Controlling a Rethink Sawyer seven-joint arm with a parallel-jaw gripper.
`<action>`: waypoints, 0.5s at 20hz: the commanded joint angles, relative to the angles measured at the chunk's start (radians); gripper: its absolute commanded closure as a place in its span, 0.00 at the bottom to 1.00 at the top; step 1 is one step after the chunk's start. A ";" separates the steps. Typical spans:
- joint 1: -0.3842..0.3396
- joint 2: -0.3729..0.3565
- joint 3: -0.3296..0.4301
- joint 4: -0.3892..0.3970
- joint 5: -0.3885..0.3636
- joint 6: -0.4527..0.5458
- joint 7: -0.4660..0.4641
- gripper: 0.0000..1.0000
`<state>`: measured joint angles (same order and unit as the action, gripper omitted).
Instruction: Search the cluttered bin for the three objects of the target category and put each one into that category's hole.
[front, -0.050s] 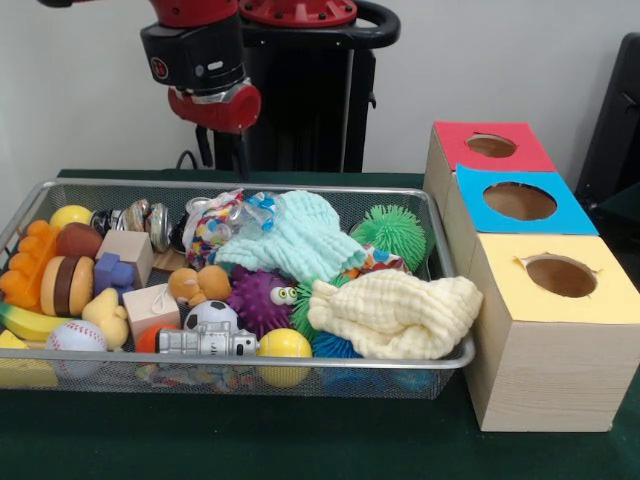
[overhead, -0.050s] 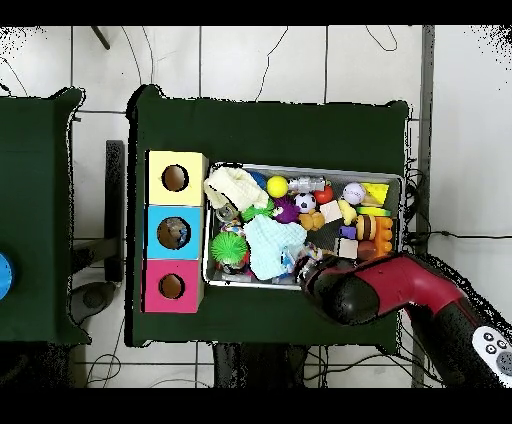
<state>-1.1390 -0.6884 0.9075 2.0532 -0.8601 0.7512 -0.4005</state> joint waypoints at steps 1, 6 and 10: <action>0.004 -0.047 0.044 -0.043 0.033 0.070 -0.032 0.00; 0.002 -0.075 0.053 -0.027 0.051 0.070 -0.029 0.00; 0.007 -0.071 0.048 -0.022 0.050 0.052 -0.017 0.00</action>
<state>-1.1390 -0.7418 0.9142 2.0535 -0.8277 0.7512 -0.4005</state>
